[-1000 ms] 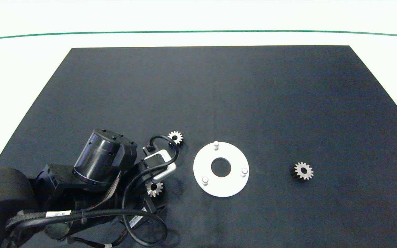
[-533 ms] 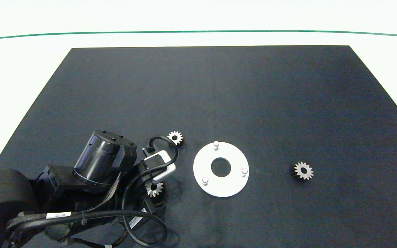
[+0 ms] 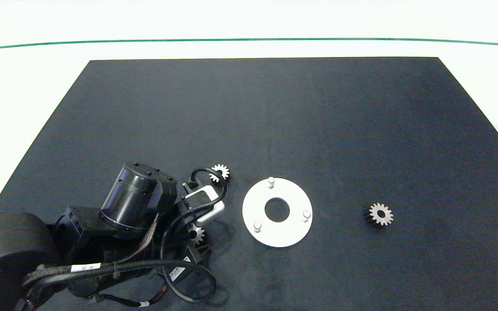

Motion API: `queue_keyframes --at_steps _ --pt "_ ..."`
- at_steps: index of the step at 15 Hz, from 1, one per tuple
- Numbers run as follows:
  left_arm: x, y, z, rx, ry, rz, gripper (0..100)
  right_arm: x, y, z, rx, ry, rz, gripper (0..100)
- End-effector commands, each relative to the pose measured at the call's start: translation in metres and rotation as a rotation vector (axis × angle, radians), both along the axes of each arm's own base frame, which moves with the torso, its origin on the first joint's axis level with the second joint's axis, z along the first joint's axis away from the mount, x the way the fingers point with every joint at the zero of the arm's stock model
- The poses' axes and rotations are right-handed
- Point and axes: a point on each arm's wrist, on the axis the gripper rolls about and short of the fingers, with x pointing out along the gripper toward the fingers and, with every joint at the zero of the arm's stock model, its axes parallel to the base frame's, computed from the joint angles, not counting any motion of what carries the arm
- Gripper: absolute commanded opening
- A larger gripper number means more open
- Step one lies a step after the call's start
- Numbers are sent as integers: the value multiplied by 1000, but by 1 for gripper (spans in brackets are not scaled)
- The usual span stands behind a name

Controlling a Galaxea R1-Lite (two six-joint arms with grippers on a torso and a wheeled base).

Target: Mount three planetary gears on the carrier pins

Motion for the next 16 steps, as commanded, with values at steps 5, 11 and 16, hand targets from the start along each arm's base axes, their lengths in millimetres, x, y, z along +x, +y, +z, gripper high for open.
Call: queue_keyframes --at_steps 5,11,16 --pt "2 -1 -5 22 11 -5 41 -1 0 1 0 -7 3 100" --pt "2 -1 -4 21 10 -5 29 -2 0 4 1 -15 2 100" --pt "1 -1 -3 19 9 -5 19 -2 0 3 1 -13 2 100"
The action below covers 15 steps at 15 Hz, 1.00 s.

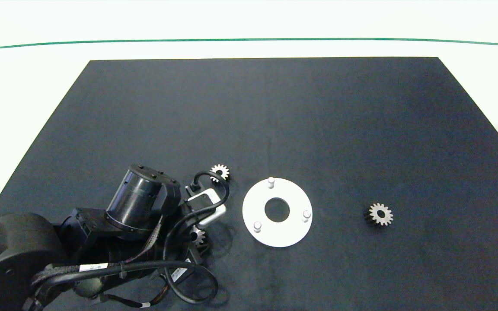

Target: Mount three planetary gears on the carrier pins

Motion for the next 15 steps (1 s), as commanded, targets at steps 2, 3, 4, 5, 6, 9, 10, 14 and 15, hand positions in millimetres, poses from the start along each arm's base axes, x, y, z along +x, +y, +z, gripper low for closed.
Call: queue_keyframes --at_steps 2,3,4,5,6,9,10,14,15 --pt "-3 0 4 -9 -13 -8 14 -1 0 0 -1 0 1 100" --pt "-6 0 10 -23 -31 -11 13 -1 0 0 -1 -2 1 100" --pt "-11 -1 17 -40 -50 -27 13 -1 0 -1 -1 0 1 100" --pt "-14 -3 24 -55 -67 -43 13 -1 0 0 -1 0 1 100" --pt "-17 -5 28 -58 -67 -53 13 -1 0 0 -1 0 1 100" --pt "-23 -19 38 -88 -71 -94 13 -1 0 2 0 -5 -2 100" --pt "-25 -24 38 -88 -70 -110 13 -1 0 3 0 -6 -3 100" --pt "-27 -47 41 -83 -91 -143 13 0 0 6 0 -11 -5 100" --pt "-26 -56 44 -94 -99 -156 13 0 0 6 -2 -11 -6 100"
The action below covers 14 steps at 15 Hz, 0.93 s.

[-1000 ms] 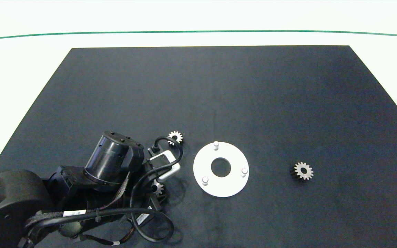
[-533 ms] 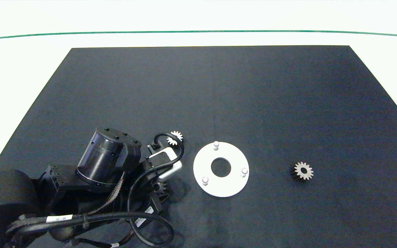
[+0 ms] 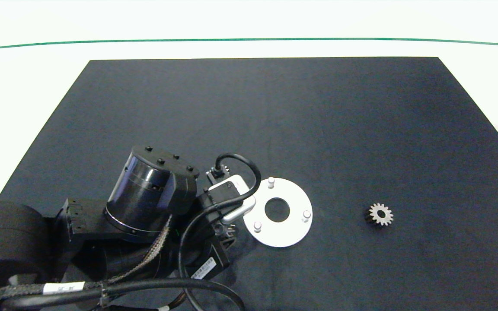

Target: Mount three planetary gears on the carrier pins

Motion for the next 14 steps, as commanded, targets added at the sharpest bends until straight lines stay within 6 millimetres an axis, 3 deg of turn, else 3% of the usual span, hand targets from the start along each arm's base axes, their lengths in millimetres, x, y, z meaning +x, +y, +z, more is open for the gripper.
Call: queue_keyframes --at_steps 1,6,14 --pt "5 -25 5 -14 -17 -38 13 1 0 0 -3 5 -1 100" --pt "7 -49 2 18 -8 -58 13 0 0 2 -3 -1 -5 100" --pt "13 -61 -5 28 4 -62 13 2 0 5 -4 5 -2 100"
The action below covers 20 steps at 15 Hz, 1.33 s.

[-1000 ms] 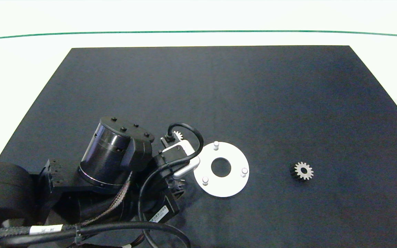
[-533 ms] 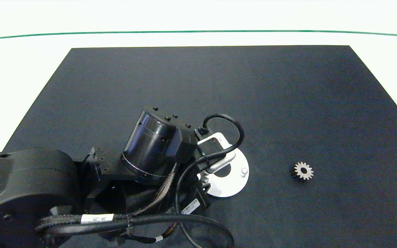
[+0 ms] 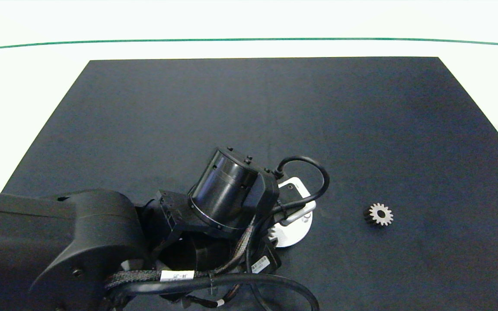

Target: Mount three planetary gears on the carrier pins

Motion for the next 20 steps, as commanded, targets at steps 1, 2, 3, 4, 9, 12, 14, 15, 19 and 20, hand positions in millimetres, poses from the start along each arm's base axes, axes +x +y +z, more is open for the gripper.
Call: queue_keyframes --at_steps 1,2,3,4,9,12,14,15,19,20 --pt "4 -2 -2 8 2 6 13 0 0 0 -2 4 1 100" --pt "5 -2 -3 9 3 9 13 0 0 1 -1 2 1 100" --pt "5 -1 -3 11 4 10 13 0 0 1 -1 2 1 100" --pt "6 -1 -3 10 2 13 13 0 0 1 -1 1 1 100" --pt "8 1 -3 15 3 18 13 0 0 1 -1 -1 -1 100" --pt "10 3 -3 14 2 28 13 0 0 1 -1 -1 2 100" --pt "10 2 -4 15 3 28 13 0 0 1 -1 1 2 100" --pt "11 1 -5 19 5 28 13 0 0 1 -1 1 2 100" --pt "13 -1 -8 21 9 28 13 0 0 1 -1 1 2 100" --pt "13 -2 -9 23 10 28 13 0 0 1 -1 2 2 100"
